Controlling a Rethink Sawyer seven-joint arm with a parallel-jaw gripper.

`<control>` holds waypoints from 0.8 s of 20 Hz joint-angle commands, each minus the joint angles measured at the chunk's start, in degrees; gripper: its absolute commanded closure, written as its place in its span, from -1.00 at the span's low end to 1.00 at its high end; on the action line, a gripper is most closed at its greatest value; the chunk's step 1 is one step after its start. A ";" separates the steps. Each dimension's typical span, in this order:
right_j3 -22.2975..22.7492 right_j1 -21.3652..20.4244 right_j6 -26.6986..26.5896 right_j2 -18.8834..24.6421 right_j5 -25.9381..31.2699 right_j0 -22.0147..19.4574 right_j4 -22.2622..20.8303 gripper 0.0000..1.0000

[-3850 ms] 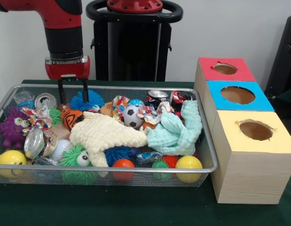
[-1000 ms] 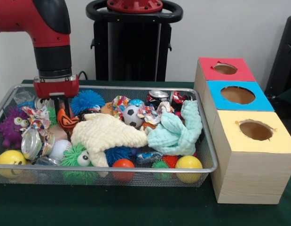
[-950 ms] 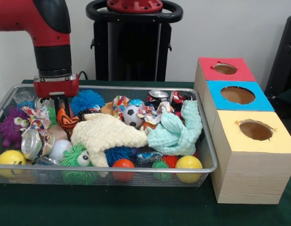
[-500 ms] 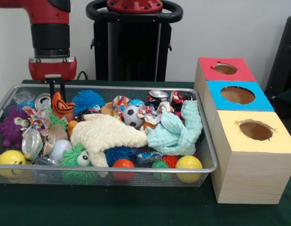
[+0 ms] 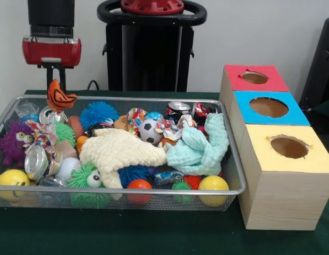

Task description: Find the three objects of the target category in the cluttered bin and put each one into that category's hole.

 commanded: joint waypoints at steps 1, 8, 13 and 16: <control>6.31 -8.83 3.71 2.74 7.48 3.74 5.67 1.00; 11.17 -15.05 4.88 3.03 10.25 6.77 12.90 1.00; 12.46 -17.86 4.16 2.81 12.45 8.42 17.53 1.00; 13.16 -19.34 4.43 2.18 13.33 9.83 19.92 1.00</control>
